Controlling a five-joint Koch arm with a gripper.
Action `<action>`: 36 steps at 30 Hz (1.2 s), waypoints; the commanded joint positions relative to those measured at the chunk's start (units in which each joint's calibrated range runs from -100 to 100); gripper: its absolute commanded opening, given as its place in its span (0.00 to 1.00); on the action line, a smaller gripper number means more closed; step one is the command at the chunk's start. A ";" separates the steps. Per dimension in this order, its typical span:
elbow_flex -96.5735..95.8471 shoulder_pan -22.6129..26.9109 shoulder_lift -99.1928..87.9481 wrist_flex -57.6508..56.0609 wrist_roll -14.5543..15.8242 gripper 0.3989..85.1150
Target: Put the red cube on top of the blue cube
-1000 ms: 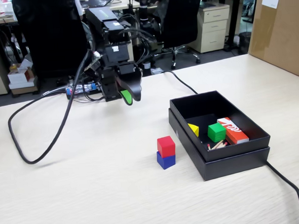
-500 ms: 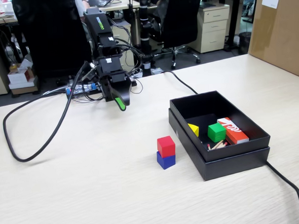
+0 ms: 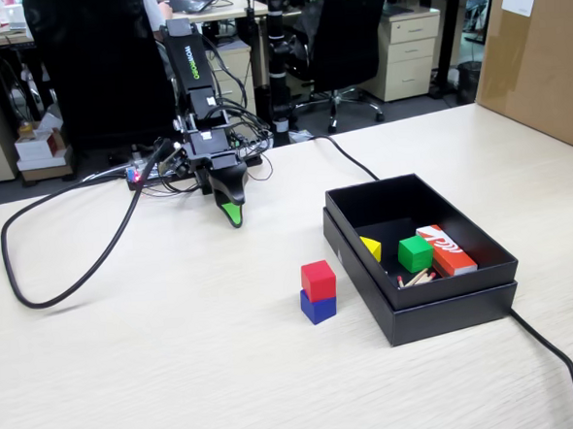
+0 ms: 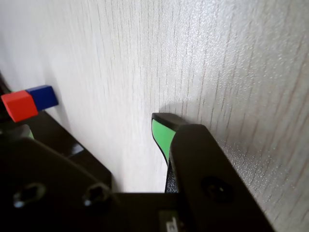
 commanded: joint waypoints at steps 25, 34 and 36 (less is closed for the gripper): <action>-2.77 -0.44 -1.10 -0.02 -0.34 0.57; -2.77 -0.44 -1.10 -0.02 -0.34 0.57; -2.77 -0.44 -1.10 -0.02 -0.34 0.57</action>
